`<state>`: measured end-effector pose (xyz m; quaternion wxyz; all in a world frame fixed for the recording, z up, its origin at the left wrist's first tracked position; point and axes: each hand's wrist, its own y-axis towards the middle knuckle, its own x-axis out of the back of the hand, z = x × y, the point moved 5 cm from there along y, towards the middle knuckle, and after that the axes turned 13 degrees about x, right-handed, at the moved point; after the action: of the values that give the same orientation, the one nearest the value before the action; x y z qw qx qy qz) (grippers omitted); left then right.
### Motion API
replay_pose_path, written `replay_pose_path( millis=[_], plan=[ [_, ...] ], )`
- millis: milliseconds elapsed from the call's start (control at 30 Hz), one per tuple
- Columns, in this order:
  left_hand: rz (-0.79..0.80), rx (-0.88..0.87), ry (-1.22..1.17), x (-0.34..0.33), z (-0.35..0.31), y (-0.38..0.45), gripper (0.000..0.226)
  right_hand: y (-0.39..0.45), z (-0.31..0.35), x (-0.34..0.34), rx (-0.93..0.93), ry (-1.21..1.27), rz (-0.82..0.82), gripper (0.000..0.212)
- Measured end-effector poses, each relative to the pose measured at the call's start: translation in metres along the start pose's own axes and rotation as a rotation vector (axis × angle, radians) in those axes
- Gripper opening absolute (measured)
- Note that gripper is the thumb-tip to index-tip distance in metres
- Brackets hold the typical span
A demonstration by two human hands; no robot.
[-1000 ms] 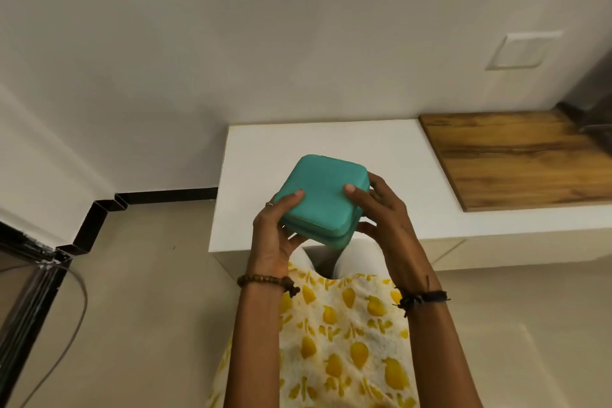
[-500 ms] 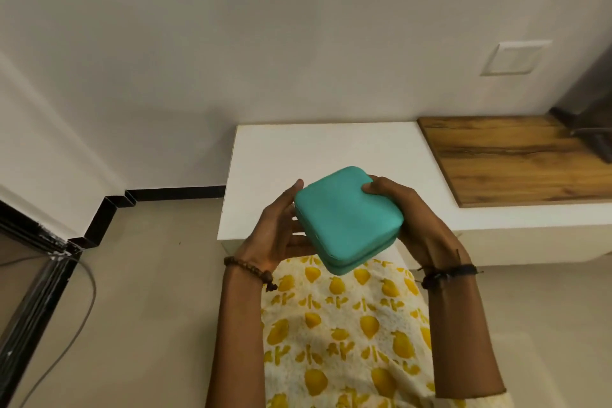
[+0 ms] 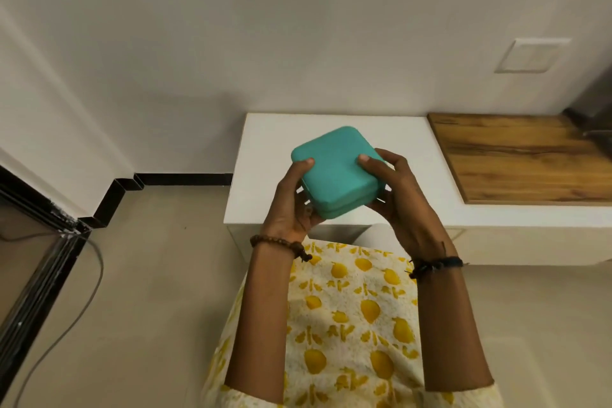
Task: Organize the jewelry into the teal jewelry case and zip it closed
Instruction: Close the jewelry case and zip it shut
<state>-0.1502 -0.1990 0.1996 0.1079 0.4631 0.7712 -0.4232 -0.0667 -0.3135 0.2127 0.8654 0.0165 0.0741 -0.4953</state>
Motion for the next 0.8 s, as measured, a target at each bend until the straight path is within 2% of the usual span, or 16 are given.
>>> replay_pose_path(
  millis=[133,300,433,567,800],
  plan=[
    [-0.036,-0.012,-0.004,-0.001,-0.008,-0.007,0.017,-0.002,0.010,-0.005,0.131,0.022,-0.129,0.048],
    [0.021,-0.012,-0.213,-0.012,-0.013,-0.016,0.031,0.000,0.022,-0.018,0.304,0.014,-0.234,0.044],
    [0.064,-0.060,-0.422,-0.018,-0.015,-0.021,0.036,-0.020,0.026,-0.027,0.569,-0.196,-0.320,0.045],
    [0.033,-0.078,-0.496,-0.014,-0.016,-0.022,0.031,-0.036,0.020,-0.038,0.863,-0.550,-0.268,0.036],
    [0.007,-0.118,-0.535,-0.011,-0.019,-0.023,0.032,-0.038,0.024,-0.043,0.970,-0.770,-0.255,0.016]
  ],
)
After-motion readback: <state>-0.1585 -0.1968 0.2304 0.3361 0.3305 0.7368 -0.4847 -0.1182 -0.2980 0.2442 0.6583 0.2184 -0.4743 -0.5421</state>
